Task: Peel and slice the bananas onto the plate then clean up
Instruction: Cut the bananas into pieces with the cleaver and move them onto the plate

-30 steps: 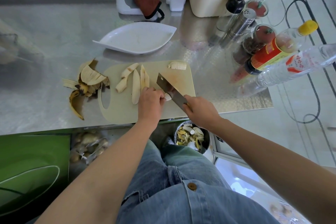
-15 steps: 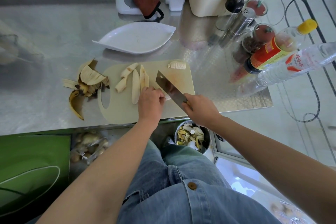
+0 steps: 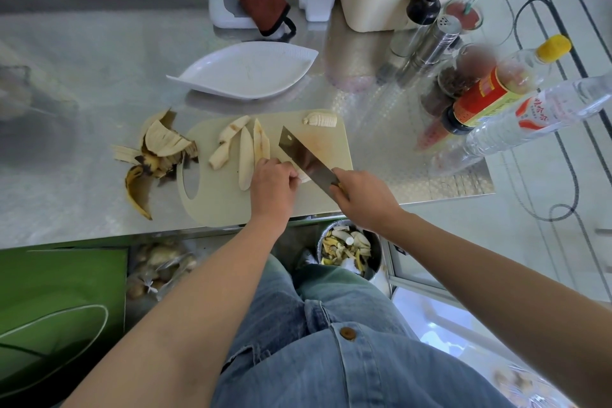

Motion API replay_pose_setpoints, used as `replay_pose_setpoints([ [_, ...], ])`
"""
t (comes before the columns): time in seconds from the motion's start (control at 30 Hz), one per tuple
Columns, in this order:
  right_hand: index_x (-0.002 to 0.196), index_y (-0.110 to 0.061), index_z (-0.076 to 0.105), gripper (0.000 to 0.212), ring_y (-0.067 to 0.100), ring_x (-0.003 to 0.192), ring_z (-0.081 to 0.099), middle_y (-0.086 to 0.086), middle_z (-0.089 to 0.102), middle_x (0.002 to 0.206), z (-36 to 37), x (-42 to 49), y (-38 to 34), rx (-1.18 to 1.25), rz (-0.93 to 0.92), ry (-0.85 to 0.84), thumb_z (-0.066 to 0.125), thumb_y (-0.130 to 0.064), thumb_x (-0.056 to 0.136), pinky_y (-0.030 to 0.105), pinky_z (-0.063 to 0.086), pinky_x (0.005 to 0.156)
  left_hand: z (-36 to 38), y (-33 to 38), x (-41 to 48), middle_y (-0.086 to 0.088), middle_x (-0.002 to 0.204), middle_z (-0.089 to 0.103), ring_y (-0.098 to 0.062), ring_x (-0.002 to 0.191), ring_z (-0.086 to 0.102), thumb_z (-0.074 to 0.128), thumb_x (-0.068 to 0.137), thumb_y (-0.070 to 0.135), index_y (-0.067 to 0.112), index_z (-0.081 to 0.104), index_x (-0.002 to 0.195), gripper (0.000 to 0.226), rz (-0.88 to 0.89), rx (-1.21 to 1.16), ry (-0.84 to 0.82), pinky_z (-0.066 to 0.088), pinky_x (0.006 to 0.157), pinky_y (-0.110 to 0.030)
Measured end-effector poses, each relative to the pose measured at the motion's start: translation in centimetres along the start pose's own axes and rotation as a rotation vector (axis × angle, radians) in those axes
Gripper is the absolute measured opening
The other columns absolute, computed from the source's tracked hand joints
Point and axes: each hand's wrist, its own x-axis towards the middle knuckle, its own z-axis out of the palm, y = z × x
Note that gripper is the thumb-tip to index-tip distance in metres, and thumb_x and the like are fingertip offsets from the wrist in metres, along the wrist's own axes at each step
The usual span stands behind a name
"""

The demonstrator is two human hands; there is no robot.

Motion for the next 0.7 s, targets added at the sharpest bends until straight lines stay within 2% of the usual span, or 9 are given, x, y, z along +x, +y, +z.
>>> replay_pose_setpoints([
  [0.27,0.102,-0.011,0.053,0.016,0.020,0.061,0.051,0.001,0.052,0.074,0.7,0.0,0.0,-0.024,0.036,-0.021,0.042,-0.023,0.098,0.026,0.036,0.052,0.0,0.0,0.0,-0.007,0.086,0.065,-0.013,0.084,0.038,0.069,0.086,0.014,0.011,0.074,0.090,0.007,-0.012,-0.014,-0.003,0.028,0.070,-0.023],
  [0.37,0.104,-0.011,0.051,0.017,0.021,0.061,0.047,0.001,0.049,0.073,1.2,-0.1,-0.1,-0.038,0.066,-0.043,0.041,-0.023,0.098,0.024,0.029,0.048,0.0,0.1,0.0,-0.007,0.085,0.064,-0.016,0.084,0.041,0.069,0.086,0.013,0.010,0.074,0.090,0.007,-0.017,-0.017,-0.016,0.029,0.069,-0.025],
  [0.53,0.093,-0.014,0.048,0.012,0.019,0.060,0.046,0.000,0.049,0.070,1.2,-0.1,0.1,-0.015,0.053,-0.021,0.042,-0.024,0.098,0.023,0.025,0.046,-0.2,0.1,-0.1,-0.008,0.083,0.064,-0.018,0.084,0.044,0.069,0.086,0.011,0.010,0.074,0.088,0.006,-0.011,-0.022,-0.023,0.033,0.069,-0.027],
  [0.7,0.086,-0.019,0.042,0.013,0.017,0.056,0.046,0.001,0.052,0.069,0.8,-0.3,-0.1,0.041,0.027,0.027,0.044,-0.024,0.097,0.025,0.030,0.046,-0.2,0.0,-0.1,-0.008,0.084,0.066,-0.021,0.086,0.050,0.068,0.086,0.010,0.009,0.075,0.089,0.008,-0.012,-0.029,-0.021,0.042,0.071,-0.031],
])
